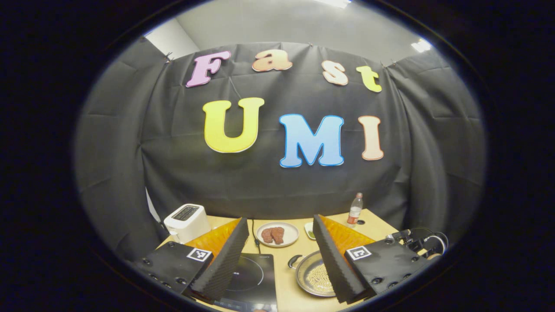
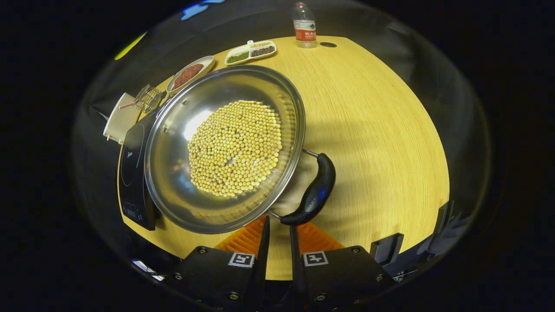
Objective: First push the handle of the pot to place it horizontally, then grasp the pot with both hands and set it on the induction cooktop.
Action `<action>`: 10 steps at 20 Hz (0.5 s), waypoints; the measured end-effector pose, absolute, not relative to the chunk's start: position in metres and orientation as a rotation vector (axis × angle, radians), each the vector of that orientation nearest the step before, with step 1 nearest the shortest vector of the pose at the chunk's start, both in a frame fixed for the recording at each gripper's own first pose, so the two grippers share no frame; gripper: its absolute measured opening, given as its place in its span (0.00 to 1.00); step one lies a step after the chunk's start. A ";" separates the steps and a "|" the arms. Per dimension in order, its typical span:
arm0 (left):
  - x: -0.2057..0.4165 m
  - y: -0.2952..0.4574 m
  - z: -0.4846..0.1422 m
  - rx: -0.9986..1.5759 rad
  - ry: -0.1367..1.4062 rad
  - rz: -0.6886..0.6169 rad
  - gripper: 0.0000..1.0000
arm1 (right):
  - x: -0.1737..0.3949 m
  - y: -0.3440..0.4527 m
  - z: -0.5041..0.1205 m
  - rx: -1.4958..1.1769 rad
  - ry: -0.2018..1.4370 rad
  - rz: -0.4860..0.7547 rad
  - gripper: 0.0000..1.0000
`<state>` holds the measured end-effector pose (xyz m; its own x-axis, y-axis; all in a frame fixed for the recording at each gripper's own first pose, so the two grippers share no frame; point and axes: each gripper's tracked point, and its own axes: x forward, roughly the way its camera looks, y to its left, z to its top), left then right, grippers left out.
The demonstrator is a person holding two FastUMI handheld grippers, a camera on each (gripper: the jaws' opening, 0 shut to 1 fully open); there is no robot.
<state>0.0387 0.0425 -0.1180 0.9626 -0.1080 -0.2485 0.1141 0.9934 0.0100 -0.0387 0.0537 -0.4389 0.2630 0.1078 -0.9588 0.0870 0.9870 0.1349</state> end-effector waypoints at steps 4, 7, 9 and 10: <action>0.041 0.039 -0.122 0.029 0.256 -0.114 0.99 | -0.028 0.041 -0.439 0.160 1.299 -0.010 0.26; 0.042 0.038 -0.127 0.027 0.267 -0.113 0.99 | -0.019 0.031 -0.440 0.157 1.293 -0.028 0.26; 0.042 0.037 -0.132 0.029 0.276 -0.111 0.99 | -0.013 0.025 -0.439 0.152 1.290 -0.034 0.26; 0.043 0.037 -0.133 0.032 0.280 -0.110 0.99 | -0.012 0.022 -0.438 0.147 1.288 -0.038 0.26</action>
